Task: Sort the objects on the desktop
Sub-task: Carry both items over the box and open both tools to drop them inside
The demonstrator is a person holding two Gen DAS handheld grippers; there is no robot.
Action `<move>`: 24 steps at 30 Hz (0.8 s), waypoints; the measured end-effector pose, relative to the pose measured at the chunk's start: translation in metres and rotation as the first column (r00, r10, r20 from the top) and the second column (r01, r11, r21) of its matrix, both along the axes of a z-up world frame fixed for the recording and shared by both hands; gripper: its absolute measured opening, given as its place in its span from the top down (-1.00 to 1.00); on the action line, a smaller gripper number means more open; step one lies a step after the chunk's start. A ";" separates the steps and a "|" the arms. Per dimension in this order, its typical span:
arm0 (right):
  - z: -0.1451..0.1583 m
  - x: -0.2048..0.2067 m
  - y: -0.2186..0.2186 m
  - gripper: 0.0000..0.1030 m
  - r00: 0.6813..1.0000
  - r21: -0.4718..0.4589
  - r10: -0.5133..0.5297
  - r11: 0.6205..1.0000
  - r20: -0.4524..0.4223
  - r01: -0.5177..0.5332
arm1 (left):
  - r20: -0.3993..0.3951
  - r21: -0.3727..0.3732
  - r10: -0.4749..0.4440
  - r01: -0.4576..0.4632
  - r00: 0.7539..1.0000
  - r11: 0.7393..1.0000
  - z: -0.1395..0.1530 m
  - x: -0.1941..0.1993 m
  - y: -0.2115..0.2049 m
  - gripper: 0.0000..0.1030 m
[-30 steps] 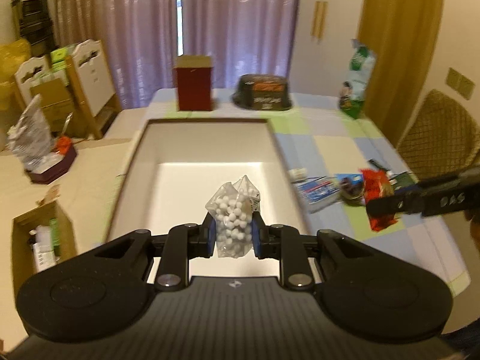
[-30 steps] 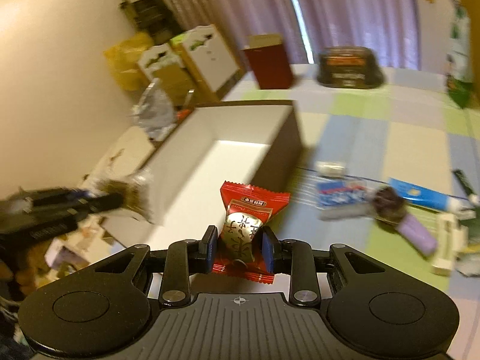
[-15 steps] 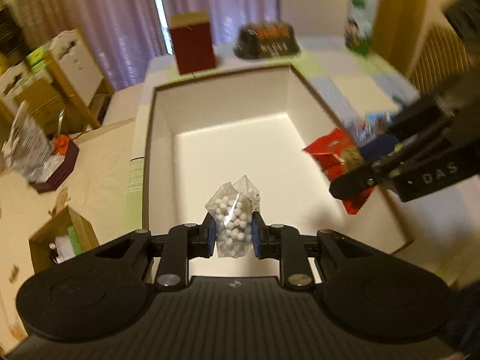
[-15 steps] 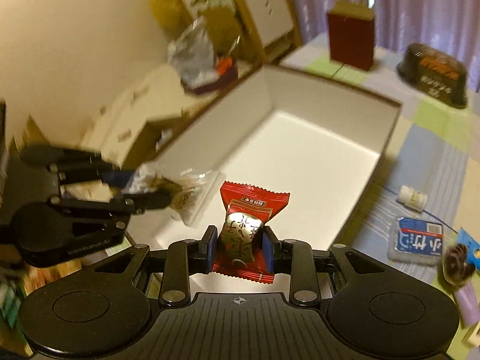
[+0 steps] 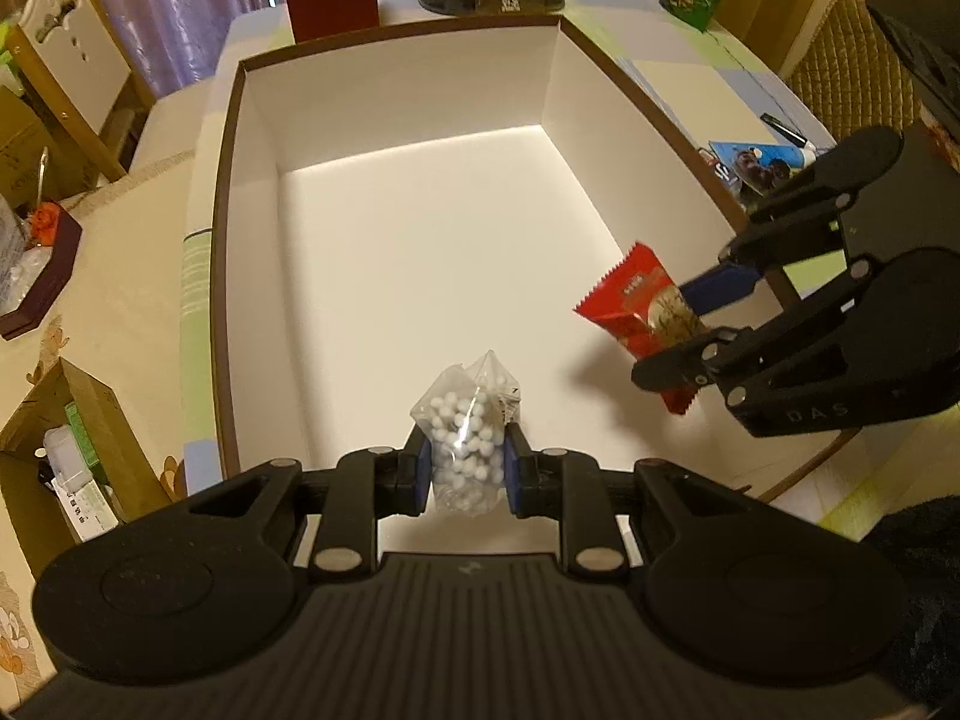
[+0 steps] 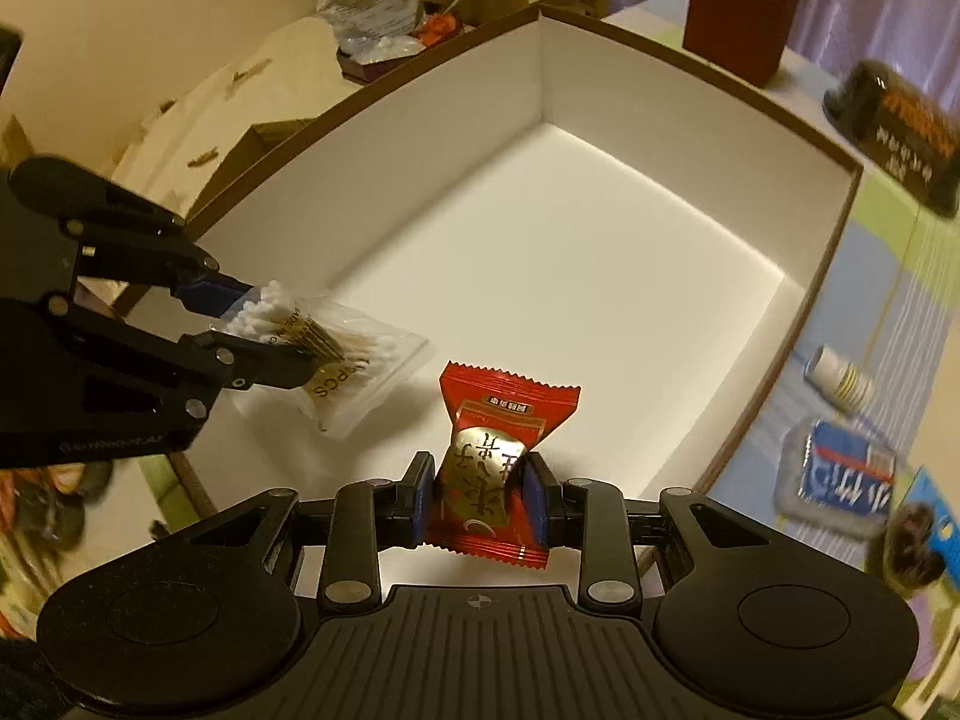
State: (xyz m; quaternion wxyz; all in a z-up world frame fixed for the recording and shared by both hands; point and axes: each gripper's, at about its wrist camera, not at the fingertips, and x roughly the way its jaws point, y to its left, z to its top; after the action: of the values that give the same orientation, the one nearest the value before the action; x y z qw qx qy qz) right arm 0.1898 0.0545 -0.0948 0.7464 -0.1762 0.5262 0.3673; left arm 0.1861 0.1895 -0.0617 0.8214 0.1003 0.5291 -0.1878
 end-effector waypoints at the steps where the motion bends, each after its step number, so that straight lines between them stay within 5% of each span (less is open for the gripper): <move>1: 0.000 -0.001 0.001 0.41 1.000 -0.006 0.013 1.000 0.005 -0.013 | -0.008 0.001 -0.006 0.006 1.000 1.000 0.000 0.002 0.001 0.62; 7: -0.004 -0.004 0.009 0.32 0.996 -0.057 0.084 0.995 -0.035 -0.085 | -0.073 -0.013 -0.045 0.044 0.996 0.999 -0.002 0.006 0.001 0.53; 9: -0.008 -0.002 0.013 -0.82 0.995 -0.092 0.096 0.991 -0.037 -0.099 | -0.086 -0.004 -0.047 0.047 0.995 0.999 -0.004 0.006 0.001 0.25; 24: 0.003 0.004 0.004 -0.83 0.996 -0.072 0.086 0.994 0.005 -0.086 | -0.051 0.048 -0.043 0.046 0.998 0.998 0.006 0.000 0.003 0.07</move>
State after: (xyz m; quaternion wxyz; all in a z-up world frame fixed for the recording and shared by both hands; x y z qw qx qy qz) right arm 0.1934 0.0582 -0.0917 0.7252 -0.2269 0.5279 0.3794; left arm 0.1862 0.1929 -0.0556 0.8009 0.1274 0.5515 -0.1955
